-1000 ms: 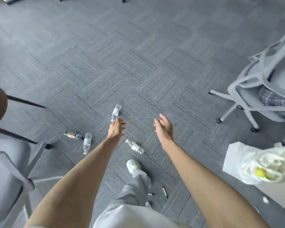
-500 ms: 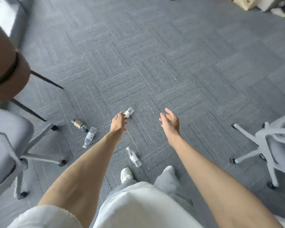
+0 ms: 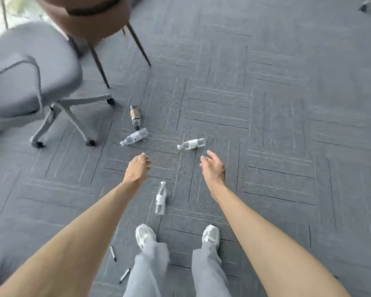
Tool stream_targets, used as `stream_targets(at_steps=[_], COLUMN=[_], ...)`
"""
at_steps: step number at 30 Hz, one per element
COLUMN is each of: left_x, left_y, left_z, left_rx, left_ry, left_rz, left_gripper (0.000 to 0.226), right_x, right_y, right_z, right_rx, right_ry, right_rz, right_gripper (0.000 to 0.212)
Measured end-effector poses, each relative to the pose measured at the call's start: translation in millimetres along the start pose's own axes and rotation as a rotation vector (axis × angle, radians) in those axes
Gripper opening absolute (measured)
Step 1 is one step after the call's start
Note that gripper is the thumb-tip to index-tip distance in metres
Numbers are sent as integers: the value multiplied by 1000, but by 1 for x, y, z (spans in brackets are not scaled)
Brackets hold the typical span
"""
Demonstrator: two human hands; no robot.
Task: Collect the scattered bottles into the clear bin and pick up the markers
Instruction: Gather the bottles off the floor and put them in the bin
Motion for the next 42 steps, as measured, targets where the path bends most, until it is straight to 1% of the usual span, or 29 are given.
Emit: stream_targets(at_steps=[3,7,13,17,18,19,21,22,23,24,26,27,30,32,35,37,38,41,42], left_x=[15,67,177,242,256,267,285,294,301,305,317,323,335,336,330,324,320,309,307], left_y=[1,22,94,150,163,175,194,202,210,217,226,226,211,200,196,206,216,249,258], left_z=[53,149,316,394,411,427,457,469,479,486,495,495,474,452,414,391,380,353,345], left_rx=[-7,24,92,159,210,275,398,485,569,618,587,501,60,-141,-259,-340,-376,-414,-414], left_ry=[-39,-55,-71,-20,-2,16,61,87,113,129,127,106,50,30,83,108,108,148,156], left_rz=[-56,-79,-121,-154,-138,-115,-93,-86,-71,-60,-71,-97,-161,-182,-188,-140,-86,109,157], left_gripper=[39,34,32,37,42,54,89,101,106,103,83,72,46,40,38,38,43,73,81], right_x=[13,41,128,196,212,225,248,258,268,275,288,292,299,301,298,291,284,264,262], right_y=[35,107,223,280,291,299,312,318,323,328,334,335,334,333,335,340,343,351,351], right_z=[-34,-99,-231,-306,-319,-330,-345,-349,-352,-353,-356,-357,-354,-351,-344,-340,-338,-338,-339], right_rx=[-40,-108,-232,-297,-309,-322,-330,-326,-312,-297,-276,-270,-240,-220,-156,-125,-113,-81,-72], right_ry=[8,-21,-162,-288,-307,-330,-397,-422,-439,-453,-481,-493,-512,-514,-474,-430,-404,-344,-346], right_rz=[74,169,278,307,309,304,296,289,285,288,296,301,306,316,360,449,511,708,726], right_gripper=[48,49,47,50,50,50,50,51,51,52,53,53,53,52,55,57,58,63,67])
Point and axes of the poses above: each hand's wrist, its own x-axis towards the middle knuckle, its own y-axis out of the palm, z = x × y, the point moved 4 cm from there along x, towards the middle knuckle, and after that the axes turned 14 degrees about -z, right-handed, at the moved point
